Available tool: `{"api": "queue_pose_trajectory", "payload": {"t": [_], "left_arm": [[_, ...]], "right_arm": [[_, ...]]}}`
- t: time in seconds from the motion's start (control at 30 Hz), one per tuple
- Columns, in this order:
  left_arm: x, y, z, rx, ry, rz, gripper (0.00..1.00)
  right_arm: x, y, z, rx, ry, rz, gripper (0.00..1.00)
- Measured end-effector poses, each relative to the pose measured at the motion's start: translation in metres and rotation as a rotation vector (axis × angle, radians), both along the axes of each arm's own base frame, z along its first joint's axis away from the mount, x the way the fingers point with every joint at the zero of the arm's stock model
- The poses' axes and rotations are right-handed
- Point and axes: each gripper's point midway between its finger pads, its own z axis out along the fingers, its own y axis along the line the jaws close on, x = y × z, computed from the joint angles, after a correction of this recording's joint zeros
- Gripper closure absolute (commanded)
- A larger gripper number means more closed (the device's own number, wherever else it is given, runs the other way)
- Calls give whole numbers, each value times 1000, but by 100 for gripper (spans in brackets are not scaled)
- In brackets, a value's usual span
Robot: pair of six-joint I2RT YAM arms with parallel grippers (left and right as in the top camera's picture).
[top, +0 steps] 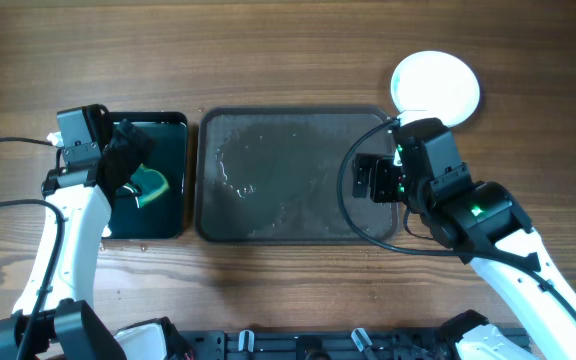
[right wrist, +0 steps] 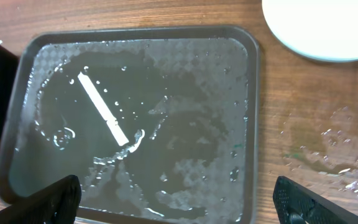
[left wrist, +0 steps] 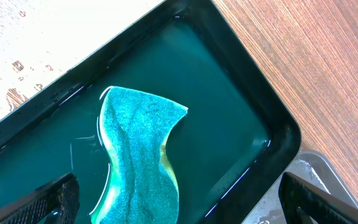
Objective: Clean dirty plates on tray and stack at the side
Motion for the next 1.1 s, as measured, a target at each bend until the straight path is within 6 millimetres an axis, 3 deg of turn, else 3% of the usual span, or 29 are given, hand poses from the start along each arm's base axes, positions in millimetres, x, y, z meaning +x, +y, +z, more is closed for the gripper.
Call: {"api": "queue_pose_trajectory", "payload": {"t": [0.17,0.37,0.47,0.63,0.87,0.97,1.1], "left_arm": [[0,0,0,-1,0,0,0],[0,0,0,0,-1,0,0],[0,0,0,-1,0,-1,0],[0,-1,0,-3,-1,-2,0],[0,-1,0,-3,-1,-2,0],[0,-1,0,-3,-1,-2,0],[0,-1,0,-3,-1,-2,0]], "right_arm": [[2,-11,8,-70,-54,63,0],[4,-64,55,14,-322,-82,0],[-8,-89,46,42,-418,-149,0],[-31,-104,20,68,-607,-150,0],[-46,-113,26,73,-879,-157,0],[-45,-115,31,72,-983,-158,0],[-41,-115,23,71,-1034,-153,0]]}}
